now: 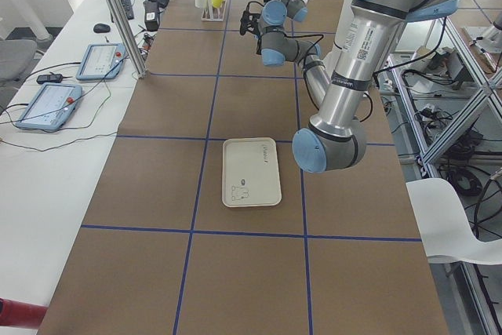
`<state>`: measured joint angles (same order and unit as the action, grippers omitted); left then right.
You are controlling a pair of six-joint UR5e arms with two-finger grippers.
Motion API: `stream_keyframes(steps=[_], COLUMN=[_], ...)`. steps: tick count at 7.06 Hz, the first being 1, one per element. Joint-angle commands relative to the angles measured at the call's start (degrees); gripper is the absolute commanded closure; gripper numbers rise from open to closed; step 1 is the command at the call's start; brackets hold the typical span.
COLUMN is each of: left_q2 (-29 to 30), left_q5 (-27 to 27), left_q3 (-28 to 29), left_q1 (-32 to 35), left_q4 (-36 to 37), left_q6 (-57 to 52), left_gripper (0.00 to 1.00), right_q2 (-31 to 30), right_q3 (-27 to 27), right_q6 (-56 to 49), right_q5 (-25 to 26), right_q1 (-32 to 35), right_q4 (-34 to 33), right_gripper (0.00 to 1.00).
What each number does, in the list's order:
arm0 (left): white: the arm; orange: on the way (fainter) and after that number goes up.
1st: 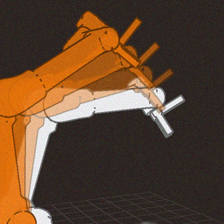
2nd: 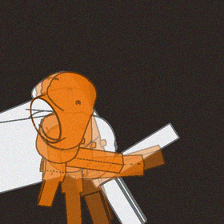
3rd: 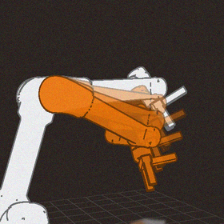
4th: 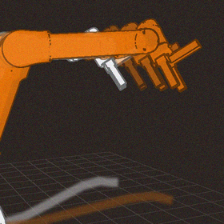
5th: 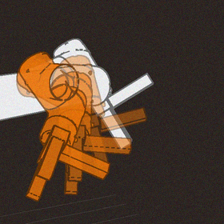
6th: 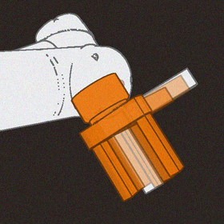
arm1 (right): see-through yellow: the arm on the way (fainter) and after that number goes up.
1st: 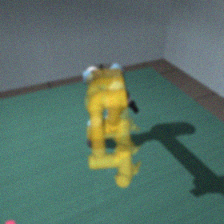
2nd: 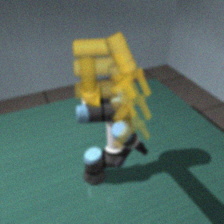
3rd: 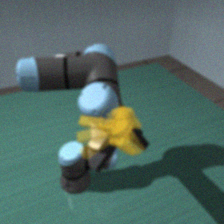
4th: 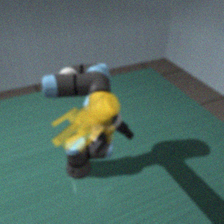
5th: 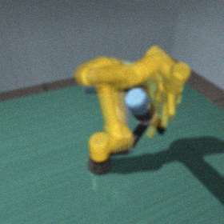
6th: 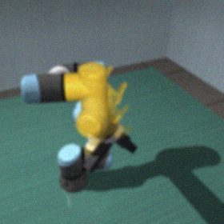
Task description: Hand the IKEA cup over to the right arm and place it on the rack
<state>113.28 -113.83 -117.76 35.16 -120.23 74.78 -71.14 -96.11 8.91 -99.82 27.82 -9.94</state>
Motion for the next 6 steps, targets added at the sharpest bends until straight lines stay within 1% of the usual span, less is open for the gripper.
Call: stream_keyframes(steps=[1, 2, 3, 4, 5, 6], left_q2=[-5.57, -11.97, -18.38, -23.4, -27.11, -30.71], left_q5=[0.27, 0.27, 0.19, -0.25, -0.52, -0.69], left_q3=[-7.27, -10.96, -13.7, -15.03, -15.56, -15.48], left_q1=[3.06, 5.16, 8.23, 11.91, 15.69, 19.82], left_q4=[12.87, 13.01, 13.01, 12.83, 12.75, 12.4], left_q6=[-9.25, -14.09, -20.49, -26.82, -33.32, -41.39], left_gripper=[0.0, 0.0, 0.0, 0.0, 0.0, 0.0], right_q2=[-1.89, -2.94, -3.65, -4.96, -7.06, -10.04], right_q3=[-4.06, -9.05, -15.54, -21.78, -26.98, -30.07], right_q6=[-1.69, -7.36, -15.16, -23.59, -32.2, -44.82], right_q5=[-1.42, -1.78, -1.78, -1.78, -1.78, -1.69], right_q1=[8.0, 10.65, 13.55, 17.14, 21.18, 26.53], right_q4=[-15.37, -26.95, -41.85, -54.97, -64.84, -71.64], right_gripper=[1.0, 1.0, 1.0, 1.0, 1.0, 1.0])
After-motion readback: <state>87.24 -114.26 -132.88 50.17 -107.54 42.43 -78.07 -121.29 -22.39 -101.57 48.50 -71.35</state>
